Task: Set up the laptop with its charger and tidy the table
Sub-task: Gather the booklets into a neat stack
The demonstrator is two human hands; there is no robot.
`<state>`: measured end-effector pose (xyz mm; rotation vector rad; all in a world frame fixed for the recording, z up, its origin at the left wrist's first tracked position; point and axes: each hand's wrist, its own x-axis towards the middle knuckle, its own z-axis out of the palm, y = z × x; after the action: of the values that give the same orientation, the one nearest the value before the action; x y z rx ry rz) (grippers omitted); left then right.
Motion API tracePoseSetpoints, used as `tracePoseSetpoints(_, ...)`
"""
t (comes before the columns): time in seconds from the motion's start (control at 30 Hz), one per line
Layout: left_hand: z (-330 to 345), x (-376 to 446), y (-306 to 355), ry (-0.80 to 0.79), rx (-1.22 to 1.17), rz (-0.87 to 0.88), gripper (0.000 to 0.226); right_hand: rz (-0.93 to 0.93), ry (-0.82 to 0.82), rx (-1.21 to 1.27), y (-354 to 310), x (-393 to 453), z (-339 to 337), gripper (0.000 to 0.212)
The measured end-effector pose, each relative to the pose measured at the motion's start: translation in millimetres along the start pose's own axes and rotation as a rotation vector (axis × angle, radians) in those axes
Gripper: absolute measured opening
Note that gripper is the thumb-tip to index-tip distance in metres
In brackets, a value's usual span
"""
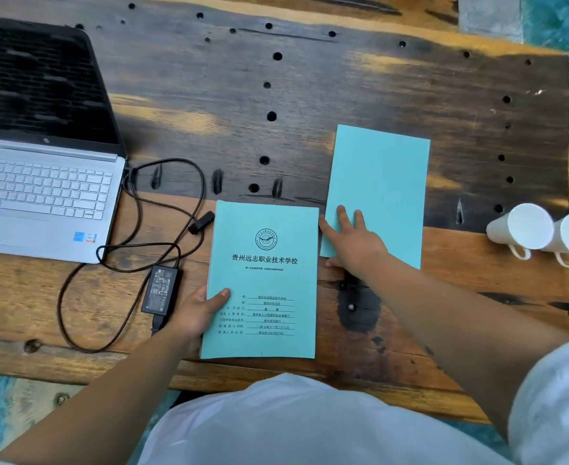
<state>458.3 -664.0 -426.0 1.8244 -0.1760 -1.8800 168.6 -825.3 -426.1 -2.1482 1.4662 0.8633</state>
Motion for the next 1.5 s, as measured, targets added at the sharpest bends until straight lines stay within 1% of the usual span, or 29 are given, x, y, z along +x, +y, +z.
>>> tracePoseSetpoints(0.17,1,-2,5,-0.016,0.053,0.009,0.026,-0.040,0.015,-0.107,2,5,2,0.083)
tracePoseSetpoints(0.33,1,-3,5,-0.026,0.075,0.016,0.019,-0.110,-0.026,-0.185,4,2,-2,0.067)
tracePoseSetpoints(0.43,0,-3,6,-0.020,0.103,0.018,0.020,-0.165,-0.062,-0.212,7,-4,-6,0.056)
tracePoseSetpoints(0.53,-1,-3,7,-0.017,0.113,0.016,0.022,-0.213,-0.077,-0.251,9,-10,-12,0.053)
tracePoseSetpoints(0.67,-1,-2,5,-0.011,0.122,0.000,0.026,-0.180,-0.041,-0.223,7,-18,-15,0.058)
tracePoseSetpoints(0.73,-1,-1,4,0.000,0.123,0.002,0.028,-0.145,0.001,-0.184,9,-24,-15,0.053)
tracePoseSetpoints(0.77,-1,-1,4,0.006,0.125,0.005,0.029,-0.120,0.028,-0.152,9,-28,-15,0.047)
tracePoseSetpoints(0.83,0,-1,3,0.019,0.140,0.012,0.032,-0.034,0.138,-0.026,9,-39,-13,0.027)
tracePoseSetpoints(0.87,1,-1,3,0.027,0.153,0.015,0.032,0.026,0.222,0.089,9,-44,-9,0.022)
tracePoseSetpoints(0.97,2,-2,4,0.053,0.196,0.023,0.031,0.218,0.448,0.534,9,-61,0,0.024)
tracePoseSetpoints(1.03,3,-2,4,0.067,0.230,0.033,0.029,0.318,0.538,0.803,12,-72,1,0.034)
tracePoseSetpoints(1.1,3,-2,3,0.080,0.232,0.040,0.027,0.374,0.559,1.026,17,-84,-2,0.049)
tracePoseSetpoints(1.13,3,-2,2,0.085,0.231,0.043,0.026,0.387,0.549,1.126,22,-90,-5,0.053)
tracePoseSetpoints(1.2,3,-1,1,0.094,0.240,0.052,0.027,0.393,0.527,1.296,33,-106,-10,0.049)
tracePoseSetpoints(1.27,3,-2,0,0.099,0.247,0.058,0.028,0.358,0.525,1.451,42,-127,-17,0.037)
tracePoseSetpoints(1.3,4,-2,1,0.101,0.247,0.059,0.028,0.330,0.529,1.508,44,-139,-20,0.034)
tracePoseSetpoints(1.43,7,-6,1,0.116,0.244,0.065,0.026,0.219,0.530,1.788,46,-187,-27,0.034)
tracePoseSetpoints(1.5,7,-8,0,0.115,0.249,0.071,0.029,0.156,0.518,1.920,45,-204,-21,0.035)
